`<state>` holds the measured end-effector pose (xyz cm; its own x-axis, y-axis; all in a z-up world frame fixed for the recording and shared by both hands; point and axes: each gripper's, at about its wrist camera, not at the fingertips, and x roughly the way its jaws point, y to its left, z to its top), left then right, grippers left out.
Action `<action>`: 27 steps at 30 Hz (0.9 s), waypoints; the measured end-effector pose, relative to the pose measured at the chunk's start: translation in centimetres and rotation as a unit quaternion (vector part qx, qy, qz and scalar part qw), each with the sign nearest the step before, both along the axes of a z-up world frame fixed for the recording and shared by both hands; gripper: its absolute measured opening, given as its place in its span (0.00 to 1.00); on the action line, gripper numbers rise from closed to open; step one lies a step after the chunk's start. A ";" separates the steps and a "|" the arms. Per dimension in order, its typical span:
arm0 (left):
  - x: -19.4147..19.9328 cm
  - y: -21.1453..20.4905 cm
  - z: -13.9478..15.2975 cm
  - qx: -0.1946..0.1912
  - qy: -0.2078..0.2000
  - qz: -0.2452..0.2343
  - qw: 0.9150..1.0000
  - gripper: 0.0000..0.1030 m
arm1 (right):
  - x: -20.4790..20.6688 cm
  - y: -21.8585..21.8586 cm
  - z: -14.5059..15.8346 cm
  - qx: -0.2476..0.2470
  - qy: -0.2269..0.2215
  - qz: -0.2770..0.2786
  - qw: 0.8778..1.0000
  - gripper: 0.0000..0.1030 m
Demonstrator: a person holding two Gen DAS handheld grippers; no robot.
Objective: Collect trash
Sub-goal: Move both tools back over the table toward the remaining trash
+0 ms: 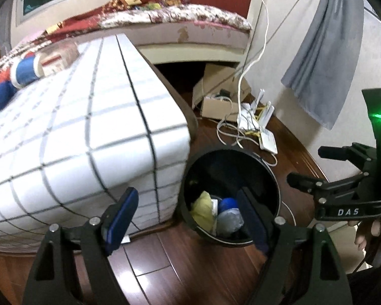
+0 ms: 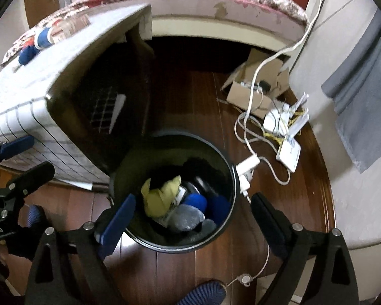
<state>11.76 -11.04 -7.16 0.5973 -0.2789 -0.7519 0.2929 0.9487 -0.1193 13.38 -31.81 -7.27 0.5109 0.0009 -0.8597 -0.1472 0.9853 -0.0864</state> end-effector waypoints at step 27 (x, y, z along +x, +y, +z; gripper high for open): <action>1.9 15.7 5.3 0.007 -0.067 0.147 0.987 0.82 | 5.1 11.2 7.5 0.087 -0.090 0.049 0.991 0.95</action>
